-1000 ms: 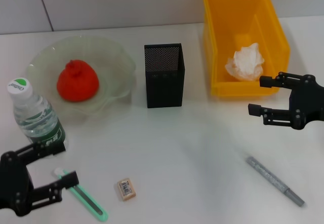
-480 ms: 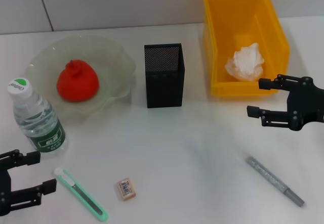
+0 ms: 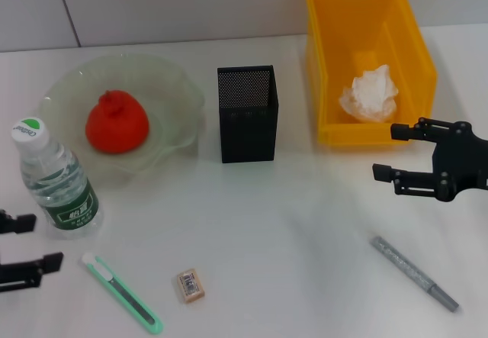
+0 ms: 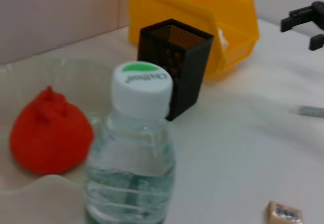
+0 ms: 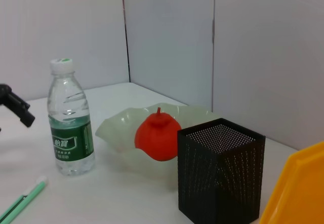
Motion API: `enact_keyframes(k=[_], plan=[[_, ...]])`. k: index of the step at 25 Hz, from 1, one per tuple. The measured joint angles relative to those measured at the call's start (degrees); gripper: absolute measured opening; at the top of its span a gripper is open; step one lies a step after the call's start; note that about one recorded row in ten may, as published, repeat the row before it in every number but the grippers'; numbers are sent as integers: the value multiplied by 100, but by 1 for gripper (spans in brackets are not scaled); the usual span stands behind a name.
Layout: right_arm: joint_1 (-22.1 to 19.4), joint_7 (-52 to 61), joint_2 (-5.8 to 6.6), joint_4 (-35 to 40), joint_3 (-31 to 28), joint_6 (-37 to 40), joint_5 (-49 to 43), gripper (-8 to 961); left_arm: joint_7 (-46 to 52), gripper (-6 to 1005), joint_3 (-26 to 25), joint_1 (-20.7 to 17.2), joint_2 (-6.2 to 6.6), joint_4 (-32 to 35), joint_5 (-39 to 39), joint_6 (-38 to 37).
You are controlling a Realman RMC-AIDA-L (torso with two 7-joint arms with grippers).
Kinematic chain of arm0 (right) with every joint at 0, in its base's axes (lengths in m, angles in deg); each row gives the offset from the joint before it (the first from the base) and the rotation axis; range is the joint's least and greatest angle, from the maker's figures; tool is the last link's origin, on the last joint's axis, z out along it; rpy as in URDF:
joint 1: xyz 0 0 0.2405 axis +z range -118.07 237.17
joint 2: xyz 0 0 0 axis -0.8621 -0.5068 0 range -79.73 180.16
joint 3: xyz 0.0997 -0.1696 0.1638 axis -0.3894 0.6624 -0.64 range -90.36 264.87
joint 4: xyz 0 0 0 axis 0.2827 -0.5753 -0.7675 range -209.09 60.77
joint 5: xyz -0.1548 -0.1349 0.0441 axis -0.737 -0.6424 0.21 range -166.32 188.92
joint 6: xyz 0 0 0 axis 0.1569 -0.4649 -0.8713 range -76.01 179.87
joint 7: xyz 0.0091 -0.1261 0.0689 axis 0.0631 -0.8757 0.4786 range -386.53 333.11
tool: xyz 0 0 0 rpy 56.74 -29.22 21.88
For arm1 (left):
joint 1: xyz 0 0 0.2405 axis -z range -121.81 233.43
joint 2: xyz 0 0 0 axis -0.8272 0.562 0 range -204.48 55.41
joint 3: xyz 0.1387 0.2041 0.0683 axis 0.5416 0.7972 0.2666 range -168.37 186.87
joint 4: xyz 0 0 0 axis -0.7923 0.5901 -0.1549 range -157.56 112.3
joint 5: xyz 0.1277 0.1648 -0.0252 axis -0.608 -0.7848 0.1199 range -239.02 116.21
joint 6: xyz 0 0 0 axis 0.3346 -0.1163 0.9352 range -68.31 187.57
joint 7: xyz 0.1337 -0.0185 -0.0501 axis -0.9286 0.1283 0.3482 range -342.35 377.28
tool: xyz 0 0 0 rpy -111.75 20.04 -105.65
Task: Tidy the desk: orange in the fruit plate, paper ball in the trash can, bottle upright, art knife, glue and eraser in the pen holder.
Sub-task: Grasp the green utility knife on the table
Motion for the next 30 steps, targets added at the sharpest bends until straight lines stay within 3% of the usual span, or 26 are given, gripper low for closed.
enact_keyframes(k=[4,6,10,12,16,17,22,30], plan=[[25,-1,0,-11,3,-27,-27,767,105,784,-7,-21,12,199,-31,0],[42,2,0,-12,3,-53,-53,767,445,784,-208,-19,34,841,-568,-100],[62,19,0,-11,2,-86,-70,767,605,783,-208,25,28,1056,-827,-204],[83,43,0,-12,2,-99,-74,767,795,783,-39,103,1,1462,-1326,-365],[152,154,2,-10,0,-140,-197,767,827,783,81,116,4,1548,-1413,-373],[180,179,3,-9,0,-140,-247,767,870,783,430,150,9,1699,-1569,-383],[266,294,0,-8,50,-93,-425,766,870,782,752,164,0,1766,-1680,-454],[302,498,-12,56,727,32,-422,766,1021,782,1210,201,-25,1911,-1623,-667]])
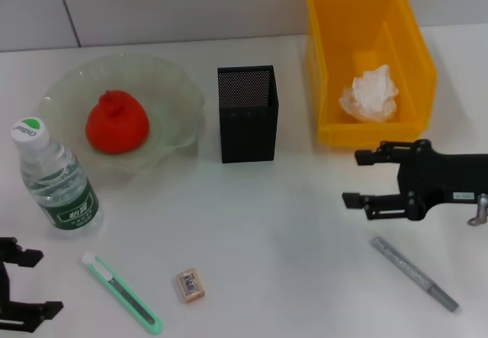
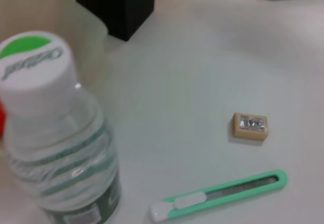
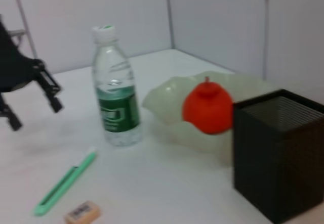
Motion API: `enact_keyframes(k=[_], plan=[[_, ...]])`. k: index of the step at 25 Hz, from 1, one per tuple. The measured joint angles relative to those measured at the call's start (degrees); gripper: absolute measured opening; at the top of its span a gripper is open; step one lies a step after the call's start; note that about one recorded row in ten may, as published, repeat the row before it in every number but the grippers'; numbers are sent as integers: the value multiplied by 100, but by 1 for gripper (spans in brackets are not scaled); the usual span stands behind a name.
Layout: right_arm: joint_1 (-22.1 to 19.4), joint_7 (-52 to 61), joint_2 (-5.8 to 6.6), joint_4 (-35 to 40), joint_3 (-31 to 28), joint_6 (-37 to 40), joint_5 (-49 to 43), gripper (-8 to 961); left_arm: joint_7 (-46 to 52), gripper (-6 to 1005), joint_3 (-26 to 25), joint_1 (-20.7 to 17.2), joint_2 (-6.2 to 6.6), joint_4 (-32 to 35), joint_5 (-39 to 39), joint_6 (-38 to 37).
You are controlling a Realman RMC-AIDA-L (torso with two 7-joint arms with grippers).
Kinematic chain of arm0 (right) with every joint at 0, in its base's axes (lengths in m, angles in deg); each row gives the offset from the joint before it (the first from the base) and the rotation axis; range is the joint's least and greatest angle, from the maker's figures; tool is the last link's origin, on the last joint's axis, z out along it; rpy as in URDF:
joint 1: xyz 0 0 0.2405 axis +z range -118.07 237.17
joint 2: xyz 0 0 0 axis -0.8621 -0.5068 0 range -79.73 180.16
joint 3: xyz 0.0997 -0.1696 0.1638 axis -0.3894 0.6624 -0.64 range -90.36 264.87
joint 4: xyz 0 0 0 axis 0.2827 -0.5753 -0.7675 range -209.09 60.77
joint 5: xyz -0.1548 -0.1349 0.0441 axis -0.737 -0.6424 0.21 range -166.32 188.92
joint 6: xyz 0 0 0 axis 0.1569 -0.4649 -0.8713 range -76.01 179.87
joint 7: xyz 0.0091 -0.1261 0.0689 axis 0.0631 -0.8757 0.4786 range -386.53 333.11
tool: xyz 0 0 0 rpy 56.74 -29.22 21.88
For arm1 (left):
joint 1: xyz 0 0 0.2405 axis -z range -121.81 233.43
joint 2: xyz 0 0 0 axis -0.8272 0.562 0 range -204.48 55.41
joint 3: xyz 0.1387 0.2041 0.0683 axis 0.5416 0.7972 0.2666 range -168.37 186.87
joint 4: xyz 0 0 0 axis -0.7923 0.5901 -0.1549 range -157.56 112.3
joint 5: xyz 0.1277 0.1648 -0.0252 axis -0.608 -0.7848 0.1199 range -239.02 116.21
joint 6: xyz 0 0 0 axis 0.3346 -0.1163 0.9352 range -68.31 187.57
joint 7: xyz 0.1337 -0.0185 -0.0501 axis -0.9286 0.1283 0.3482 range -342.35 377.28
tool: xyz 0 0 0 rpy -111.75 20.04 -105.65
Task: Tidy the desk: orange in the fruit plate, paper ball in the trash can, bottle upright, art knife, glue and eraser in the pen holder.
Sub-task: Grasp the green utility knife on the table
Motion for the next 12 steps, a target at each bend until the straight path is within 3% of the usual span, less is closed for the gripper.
enact_keyframes(k=[6,12], plan=[[31,0,-4,59,21,227,20,766,131,781,241,-11,0,263,294,-89],[22,5,-3,68,21,245,23,767,350,781,963,-107,0,711,512,-121]])
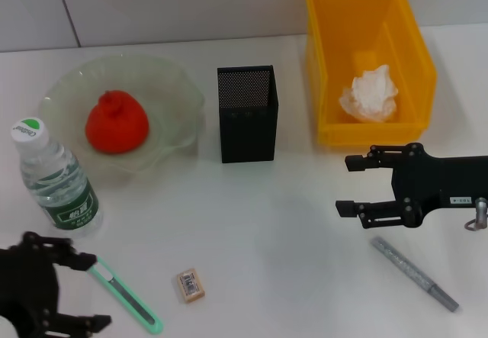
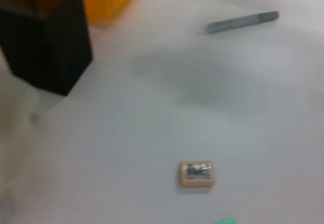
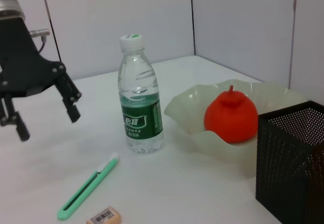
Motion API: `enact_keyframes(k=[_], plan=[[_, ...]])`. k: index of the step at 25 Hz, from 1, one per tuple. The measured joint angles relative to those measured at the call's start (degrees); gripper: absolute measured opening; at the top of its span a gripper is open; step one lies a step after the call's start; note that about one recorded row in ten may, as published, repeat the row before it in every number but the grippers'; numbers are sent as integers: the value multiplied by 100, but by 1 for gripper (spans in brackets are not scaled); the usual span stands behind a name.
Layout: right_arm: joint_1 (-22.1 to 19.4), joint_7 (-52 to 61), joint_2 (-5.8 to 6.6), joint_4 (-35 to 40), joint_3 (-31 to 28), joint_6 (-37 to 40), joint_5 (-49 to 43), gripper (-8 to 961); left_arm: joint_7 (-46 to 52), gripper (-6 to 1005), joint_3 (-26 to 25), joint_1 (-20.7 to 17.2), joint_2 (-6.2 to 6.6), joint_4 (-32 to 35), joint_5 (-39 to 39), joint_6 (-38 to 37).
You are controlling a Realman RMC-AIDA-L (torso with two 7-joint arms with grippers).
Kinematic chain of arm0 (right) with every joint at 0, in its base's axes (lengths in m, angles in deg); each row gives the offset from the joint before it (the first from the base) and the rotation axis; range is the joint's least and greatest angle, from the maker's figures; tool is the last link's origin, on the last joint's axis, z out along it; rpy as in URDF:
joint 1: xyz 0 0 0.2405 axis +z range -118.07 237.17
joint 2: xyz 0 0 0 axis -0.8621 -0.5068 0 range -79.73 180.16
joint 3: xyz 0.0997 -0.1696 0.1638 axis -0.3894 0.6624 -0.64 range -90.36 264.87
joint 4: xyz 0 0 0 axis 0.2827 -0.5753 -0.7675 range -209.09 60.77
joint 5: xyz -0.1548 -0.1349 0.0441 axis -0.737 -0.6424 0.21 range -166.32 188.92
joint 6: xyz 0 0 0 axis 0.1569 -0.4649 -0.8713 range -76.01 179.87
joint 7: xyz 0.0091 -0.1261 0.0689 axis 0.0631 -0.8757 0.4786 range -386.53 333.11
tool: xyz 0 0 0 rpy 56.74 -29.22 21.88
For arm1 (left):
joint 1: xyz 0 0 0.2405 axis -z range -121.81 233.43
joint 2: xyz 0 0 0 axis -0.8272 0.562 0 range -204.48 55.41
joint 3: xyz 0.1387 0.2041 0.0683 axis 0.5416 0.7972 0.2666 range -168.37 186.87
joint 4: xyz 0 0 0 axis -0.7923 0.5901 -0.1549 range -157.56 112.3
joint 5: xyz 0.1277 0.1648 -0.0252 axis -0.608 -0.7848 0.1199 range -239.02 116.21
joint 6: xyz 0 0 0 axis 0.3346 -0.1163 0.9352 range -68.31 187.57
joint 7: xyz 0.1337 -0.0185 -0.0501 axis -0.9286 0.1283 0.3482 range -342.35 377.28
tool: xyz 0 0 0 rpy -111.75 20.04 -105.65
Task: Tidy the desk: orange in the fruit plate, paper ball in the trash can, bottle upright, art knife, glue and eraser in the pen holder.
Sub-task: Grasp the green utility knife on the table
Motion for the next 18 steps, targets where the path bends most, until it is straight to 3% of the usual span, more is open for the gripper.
enact_keyframes(k=[8,14,18], plan=[[8,1,4,-36,-1,6,2,767,70,780,679,201,7,185,-324,204],[-31,2,7,-39,0,16,4,766,348,779,1518,398,1,286,-1376,593],[-39,2,7,-50,0,16,7,766,377,779,1767,566,0,263,-1644,626]])
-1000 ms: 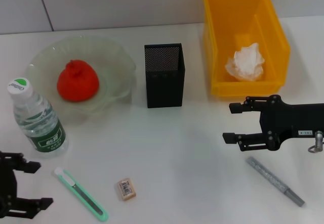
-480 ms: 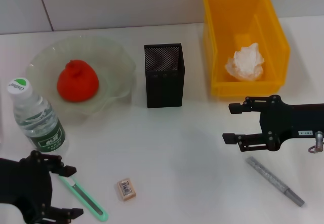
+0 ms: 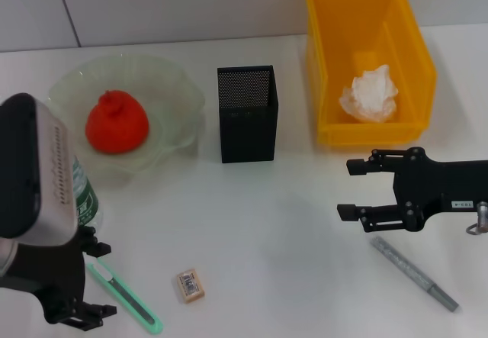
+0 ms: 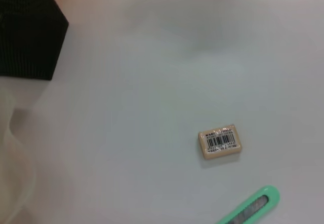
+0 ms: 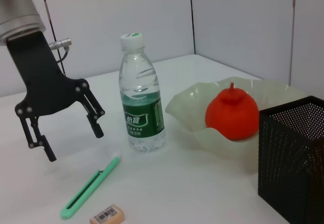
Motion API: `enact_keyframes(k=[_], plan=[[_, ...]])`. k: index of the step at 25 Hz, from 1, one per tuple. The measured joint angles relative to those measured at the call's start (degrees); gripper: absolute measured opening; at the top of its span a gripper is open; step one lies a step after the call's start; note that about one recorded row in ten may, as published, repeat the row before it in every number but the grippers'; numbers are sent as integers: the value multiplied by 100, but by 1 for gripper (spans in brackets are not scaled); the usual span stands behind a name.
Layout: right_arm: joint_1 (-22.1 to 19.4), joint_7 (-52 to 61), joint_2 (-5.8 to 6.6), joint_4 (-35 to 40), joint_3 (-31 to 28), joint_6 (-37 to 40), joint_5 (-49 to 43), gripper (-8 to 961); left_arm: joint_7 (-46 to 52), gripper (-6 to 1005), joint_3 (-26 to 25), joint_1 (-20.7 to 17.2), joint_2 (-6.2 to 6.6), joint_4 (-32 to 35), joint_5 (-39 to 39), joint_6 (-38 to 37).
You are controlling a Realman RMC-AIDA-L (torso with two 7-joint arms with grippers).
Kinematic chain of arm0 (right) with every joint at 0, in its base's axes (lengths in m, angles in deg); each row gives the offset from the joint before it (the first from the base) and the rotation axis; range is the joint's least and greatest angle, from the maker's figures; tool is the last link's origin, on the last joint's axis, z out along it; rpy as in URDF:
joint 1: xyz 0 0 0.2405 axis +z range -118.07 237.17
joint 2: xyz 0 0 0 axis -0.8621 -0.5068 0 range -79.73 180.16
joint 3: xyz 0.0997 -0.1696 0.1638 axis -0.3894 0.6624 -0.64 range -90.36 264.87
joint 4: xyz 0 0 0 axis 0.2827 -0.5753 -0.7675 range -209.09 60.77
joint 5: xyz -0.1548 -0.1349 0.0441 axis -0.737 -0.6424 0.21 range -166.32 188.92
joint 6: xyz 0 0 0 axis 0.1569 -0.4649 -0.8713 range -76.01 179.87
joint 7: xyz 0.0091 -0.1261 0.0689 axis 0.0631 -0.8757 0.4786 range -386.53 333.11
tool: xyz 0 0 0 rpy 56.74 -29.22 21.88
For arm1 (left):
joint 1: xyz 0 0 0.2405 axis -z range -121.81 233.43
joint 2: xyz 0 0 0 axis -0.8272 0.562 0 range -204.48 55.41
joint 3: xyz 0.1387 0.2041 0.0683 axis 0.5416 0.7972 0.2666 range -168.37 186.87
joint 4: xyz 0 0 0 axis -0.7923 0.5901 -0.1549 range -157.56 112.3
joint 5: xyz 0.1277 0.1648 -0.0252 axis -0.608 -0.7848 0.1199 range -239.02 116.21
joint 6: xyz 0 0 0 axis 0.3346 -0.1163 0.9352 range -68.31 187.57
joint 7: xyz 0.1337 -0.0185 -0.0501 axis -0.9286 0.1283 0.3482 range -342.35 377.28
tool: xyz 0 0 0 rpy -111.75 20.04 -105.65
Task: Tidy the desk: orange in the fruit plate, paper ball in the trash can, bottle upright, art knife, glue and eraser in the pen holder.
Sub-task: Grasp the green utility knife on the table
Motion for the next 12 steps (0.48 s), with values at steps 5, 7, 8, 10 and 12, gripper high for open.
enact_keyframes(k=[5,7,8,10,12], plan=[[4,0,0,-13,0,0,0,766,3,779,109,107,0,-33,-108,2],[9,0,0,-23,0,0,0,766,5,779,127,175,0,-99,-156,-11],[24,0,0,-28,0,-1,0,766,8,778,143,251,-1,-179,-206,-33],[29,0,0,-30,0,-1,0,766,11,778,156,282,-1,-207,-220,-37],[36,0,0,-32,0,-2,0,767,14,778,211,342,-1,-253,-240,-42]])
